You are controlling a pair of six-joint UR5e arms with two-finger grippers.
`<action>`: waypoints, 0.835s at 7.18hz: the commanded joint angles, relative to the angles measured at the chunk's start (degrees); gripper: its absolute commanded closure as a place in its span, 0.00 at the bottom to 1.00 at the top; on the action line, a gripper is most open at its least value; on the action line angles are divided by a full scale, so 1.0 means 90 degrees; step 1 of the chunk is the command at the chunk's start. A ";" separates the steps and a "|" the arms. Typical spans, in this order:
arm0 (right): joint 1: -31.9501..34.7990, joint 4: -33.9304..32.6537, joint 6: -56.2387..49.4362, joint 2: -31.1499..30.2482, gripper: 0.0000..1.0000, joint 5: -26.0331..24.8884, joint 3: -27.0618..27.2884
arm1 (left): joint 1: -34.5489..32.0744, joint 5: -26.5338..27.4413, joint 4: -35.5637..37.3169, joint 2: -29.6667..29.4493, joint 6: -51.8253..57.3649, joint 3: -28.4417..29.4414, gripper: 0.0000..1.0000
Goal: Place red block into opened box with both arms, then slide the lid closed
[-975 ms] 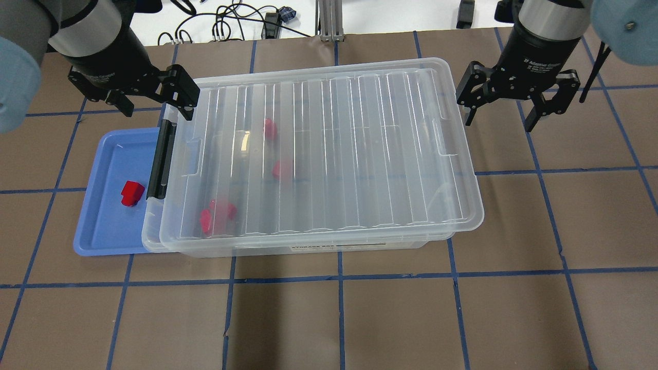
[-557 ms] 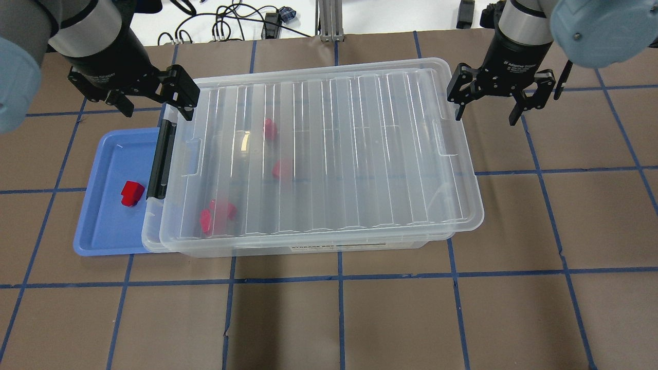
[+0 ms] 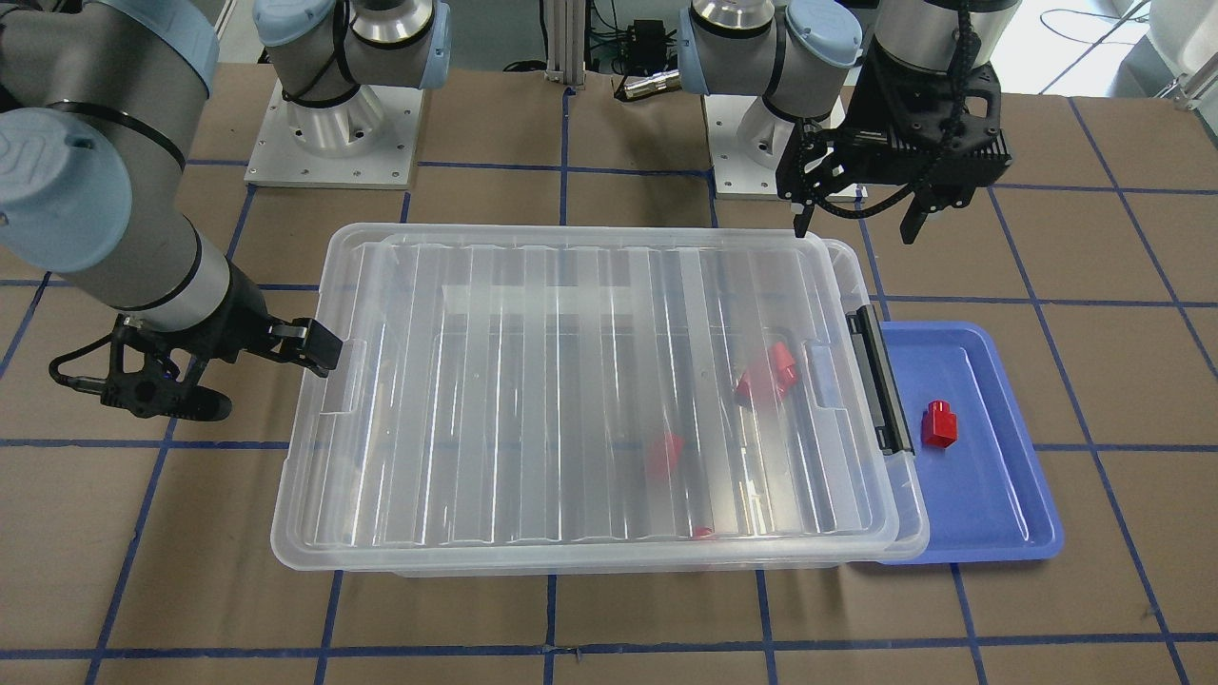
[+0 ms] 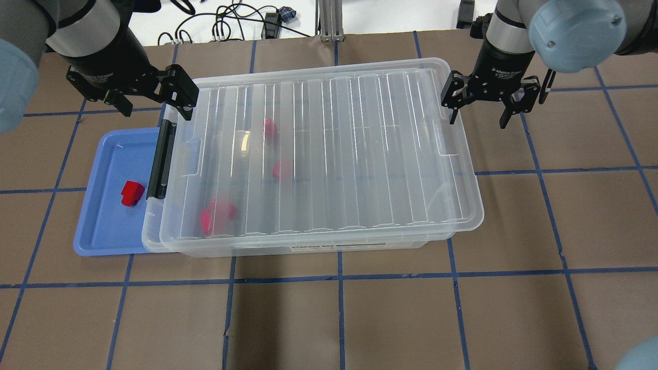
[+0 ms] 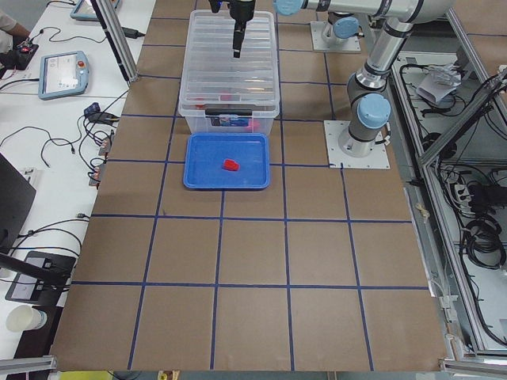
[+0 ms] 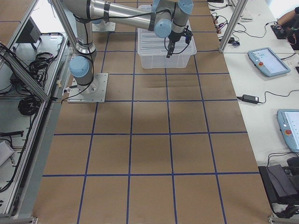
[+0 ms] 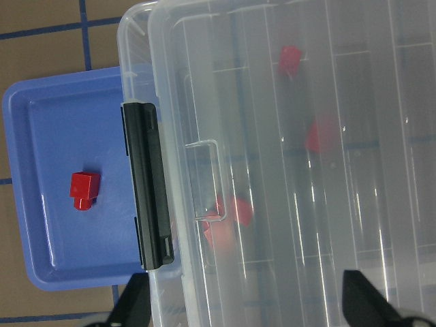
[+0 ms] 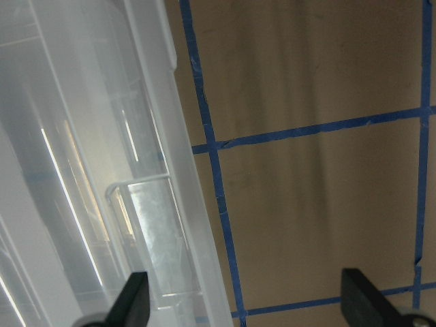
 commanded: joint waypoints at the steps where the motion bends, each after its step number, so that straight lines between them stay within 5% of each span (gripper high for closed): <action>1: 0.0000 -0.0092 -0.0008 0.0166 0.00 0.0019 0.0124 | 0.0002 -0.0004 0.0006 -0.0004 -0.0006 -0.0005 0.00; 6: -0.0078 -0.0092 -0.0047 0.0186 0.00 -0.0224 0.0134 | 0.0002 -0.0004 0.0006 -0.0004 0.0023 -0.0014 0.00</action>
